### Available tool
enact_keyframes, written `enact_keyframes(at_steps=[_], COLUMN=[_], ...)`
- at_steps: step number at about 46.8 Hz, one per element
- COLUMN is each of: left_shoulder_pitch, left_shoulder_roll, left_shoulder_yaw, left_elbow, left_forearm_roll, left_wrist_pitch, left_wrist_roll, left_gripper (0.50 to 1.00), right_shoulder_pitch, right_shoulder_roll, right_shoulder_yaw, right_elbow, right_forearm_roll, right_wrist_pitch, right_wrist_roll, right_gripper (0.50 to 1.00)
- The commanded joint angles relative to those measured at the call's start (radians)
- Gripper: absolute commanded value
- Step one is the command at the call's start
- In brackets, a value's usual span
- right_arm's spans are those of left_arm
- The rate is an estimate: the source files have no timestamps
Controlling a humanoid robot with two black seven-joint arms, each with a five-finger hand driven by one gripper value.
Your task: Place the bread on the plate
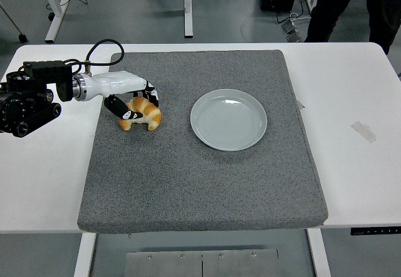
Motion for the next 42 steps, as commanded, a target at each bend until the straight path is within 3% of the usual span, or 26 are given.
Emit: enact_keyframes(at_steps=[1, 24, 42], left_shoulder_pitch=[-0.008, -0.082, -0.222], left_shoulder_roll=[0.001, -0.003, -0.026], left_shoulder_yaw=[0.0, -0.009, -0.006], left_elbow=[0.0, 0.0, 0.0], left_forearm_roll=[-0.003, -0.008, -0.045], left_wrist_pitch=[0.0, -0.007, -0.044], left_wrist_roll=[0.0, 0.0, 0.0], left_gripper=[0.5, 0.5, 0.5], right_shoulder_pitch=[0.0, 0.0, 0.0], right_shoulder_roll=[0.0, 0.0, 0.0], right_shoulder_yaw=[0.0, 0.0, 0.0], right_elbow=[0.0, 0.0, 0.0], right_forearm_roll=[0.0, 0.0, 0.0], right_wrist_pitch=[0.0, 0.0, 0.0], right_wrist_roll=[0.0, 0.0, 0.0], right_gripper=[1.0, 1.0, 1.0])
